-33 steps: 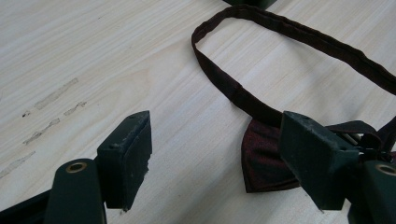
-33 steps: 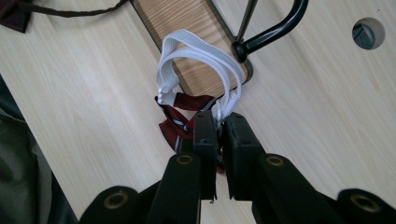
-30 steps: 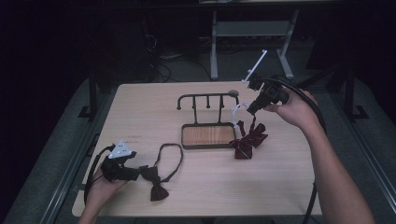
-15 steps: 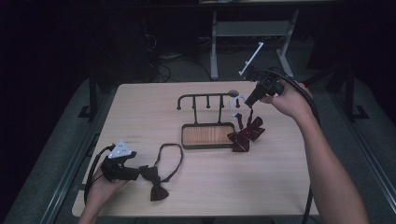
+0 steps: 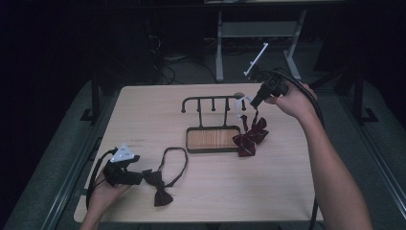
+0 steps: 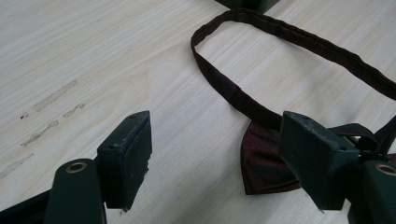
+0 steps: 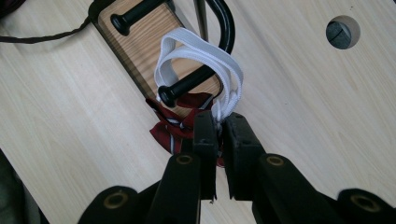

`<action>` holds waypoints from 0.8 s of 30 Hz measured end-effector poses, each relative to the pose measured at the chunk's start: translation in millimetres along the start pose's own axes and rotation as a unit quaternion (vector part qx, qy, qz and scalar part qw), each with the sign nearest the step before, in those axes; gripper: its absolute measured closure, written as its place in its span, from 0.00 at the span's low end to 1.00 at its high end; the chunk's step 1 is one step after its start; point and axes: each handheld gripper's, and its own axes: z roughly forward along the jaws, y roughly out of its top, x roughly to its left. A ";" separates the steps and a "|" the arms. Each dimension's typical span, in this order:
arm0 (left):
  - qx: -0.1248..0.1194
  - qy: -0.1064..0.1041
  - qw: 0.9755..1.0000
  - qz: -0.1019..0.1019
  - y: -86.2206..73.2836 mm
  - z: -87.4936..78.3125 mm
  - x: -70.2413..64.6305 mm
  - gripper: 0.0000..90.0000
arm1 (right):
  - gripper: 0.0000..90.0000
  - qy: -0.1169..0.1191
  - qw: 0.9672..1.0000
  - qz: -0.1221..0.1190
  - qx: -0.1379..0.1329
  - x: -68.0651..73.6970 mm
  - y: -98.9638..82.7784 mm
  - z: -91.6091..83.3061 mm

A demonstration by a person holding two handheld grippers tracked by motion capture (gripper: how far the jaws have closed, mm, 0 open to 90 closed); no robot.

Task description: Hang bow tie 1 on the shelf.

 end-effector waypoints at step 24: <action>-0.002 0.001 1.000 -0.003 -0.6 -0.9 0.1 0.29 | 0.89 0.013 1.000 0.008 -0.005 -7.0 -14.2 9.8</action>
